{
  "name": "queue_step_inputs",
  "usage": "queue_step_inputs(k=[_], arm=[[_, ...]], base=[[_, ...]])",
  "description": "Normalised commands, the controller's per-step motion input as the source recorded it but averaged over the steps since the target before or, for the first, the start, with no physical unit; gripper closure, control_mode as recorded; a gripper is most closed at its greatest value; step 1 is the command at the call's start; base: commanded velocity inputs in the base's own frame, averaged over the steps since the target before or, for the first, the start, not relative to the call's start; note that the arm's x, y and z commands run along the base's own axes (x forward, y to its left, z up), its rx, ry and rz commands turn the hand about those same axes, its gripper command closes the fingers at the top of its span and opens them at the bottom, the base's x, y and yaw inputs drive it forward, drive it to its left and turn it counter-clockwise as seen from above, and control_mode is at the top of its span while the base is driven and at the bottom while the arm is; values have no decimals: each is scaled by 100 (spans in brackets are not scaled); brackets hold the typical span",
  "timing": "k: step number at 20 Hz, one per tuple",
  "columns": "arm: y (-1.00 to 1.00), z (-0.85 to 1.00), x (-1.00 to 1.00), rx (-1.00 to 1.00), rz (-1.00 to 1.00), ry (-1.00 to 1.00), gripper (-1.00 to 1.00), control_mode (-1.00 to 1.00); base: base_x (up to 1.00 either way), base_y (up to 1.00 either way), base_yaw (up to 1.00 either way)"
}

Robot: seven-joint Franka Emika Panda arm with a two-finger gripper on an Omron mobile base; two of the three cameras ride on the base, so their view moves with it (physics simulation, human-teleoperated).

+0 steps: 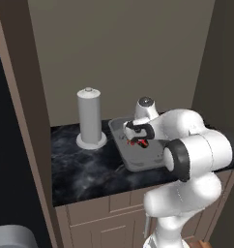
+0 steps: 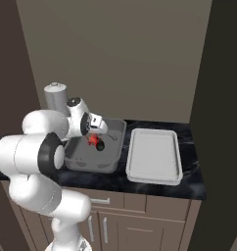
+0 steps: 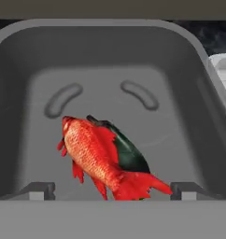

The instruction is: Place one eggplant and one fish in each tupperware on the nearby counter, to pack two identical lunches.

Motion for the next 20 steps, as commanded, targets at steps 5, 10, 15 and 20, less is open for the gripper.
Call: queue_step_inputs(k=[5,10,15,20], arm=[[-52,92,-80,4,-11,8,-100,-100],[-24,80,-100,0,2,-1,-100,-100],[0,34,-100,-2,26,-4,-100,-100],[0,16,-100,-3,37,-6,-100,-100]], base=[[0,0,0],[0,0,0],[0,0,0],[0,0,0]])
